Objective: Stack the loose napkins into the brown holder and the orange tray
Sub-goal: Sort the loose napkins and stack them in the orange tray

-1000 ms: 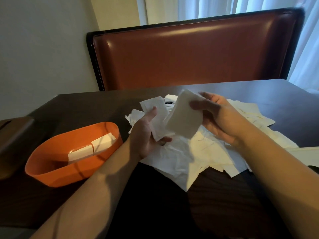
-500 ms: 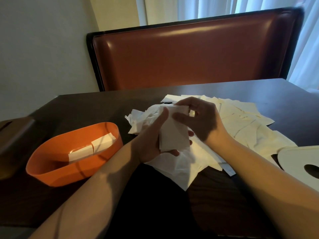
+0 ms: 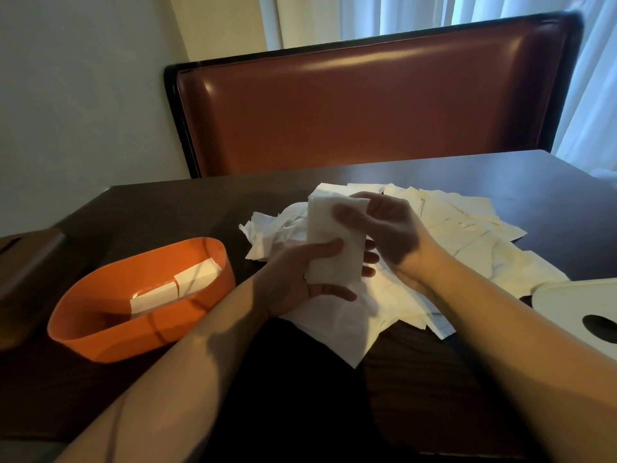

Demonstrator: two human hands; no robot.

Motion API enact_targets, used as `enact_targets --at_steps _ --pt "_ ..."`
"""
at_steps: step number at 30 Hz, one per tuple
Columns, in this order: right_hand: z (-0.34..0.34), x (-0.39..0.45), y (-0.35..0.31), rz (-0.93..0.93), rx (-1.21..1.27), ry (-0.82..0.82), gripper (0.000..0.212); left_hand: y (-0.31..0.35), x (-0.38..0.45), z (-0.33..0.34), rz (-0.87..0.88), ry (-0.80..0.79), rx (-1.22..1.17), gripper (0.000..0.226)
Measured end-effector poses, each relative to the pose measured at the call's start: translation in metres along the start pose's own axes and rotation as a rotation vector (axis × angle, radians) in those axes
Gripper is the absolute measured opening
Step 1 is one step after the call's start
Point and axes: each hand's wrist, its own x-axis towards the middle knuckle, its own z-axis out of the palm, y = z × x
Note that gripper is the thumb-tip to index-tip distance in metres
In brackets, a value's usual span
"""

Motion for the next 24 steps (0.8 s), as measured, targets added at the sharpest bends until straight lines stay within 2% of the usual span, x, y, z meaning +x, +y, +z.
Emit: enact_targets --at_steps 4,6,9,11,14,17,20,24 --pt "0.000 -0.002 -0.001 0.011 0.000 0.021 0.020 -0.001 0.001 0.000 0.003 0.004 0.005 0.023" --pt "-0.003 -0.002 -0.004 0.030 0.040 -0.008 0.021 -0.001 -0.001 -0.001 -0.015 -0.030 -0.005 0.033" --pt "-0.007 -0.002 -0.006 0.112 0.219 -0.124 0.013 0.002 -0.005 -0.007 -0.058 -0.243 -0.117 0.057" --pt "-0.007 -0.003 -0.008 0.148 0.250 -0.192 0.013 0.000 -0.006 -0.009 -0.053 -0.326 -0.189 0.063" --pt "-0.004 -0.005 -0.008 0.166 0.256 -0.170 0.024 -0.005 -0.003 -0.006 0.025 -0.280 -0.241 0.070" --pt "-0.005 -0.001 -0.001 0.090 0.149 -0.091 0.030 -0.005 0.000 -0.003 0.060 -0.302 -0.203 0.062" --pt "-0.003 0.002 0.005 -0.003 0.006 -0.014 0.023 -0.003 0.001 -0.006 -0.002 -0.267 -0.211 0.061" --pt "0.001 0.005 0.006 -0.012 -0.030 0.056 0.016 -0.002 0.002 -0.006 -0.045 -0.119 -0.133 0.043"
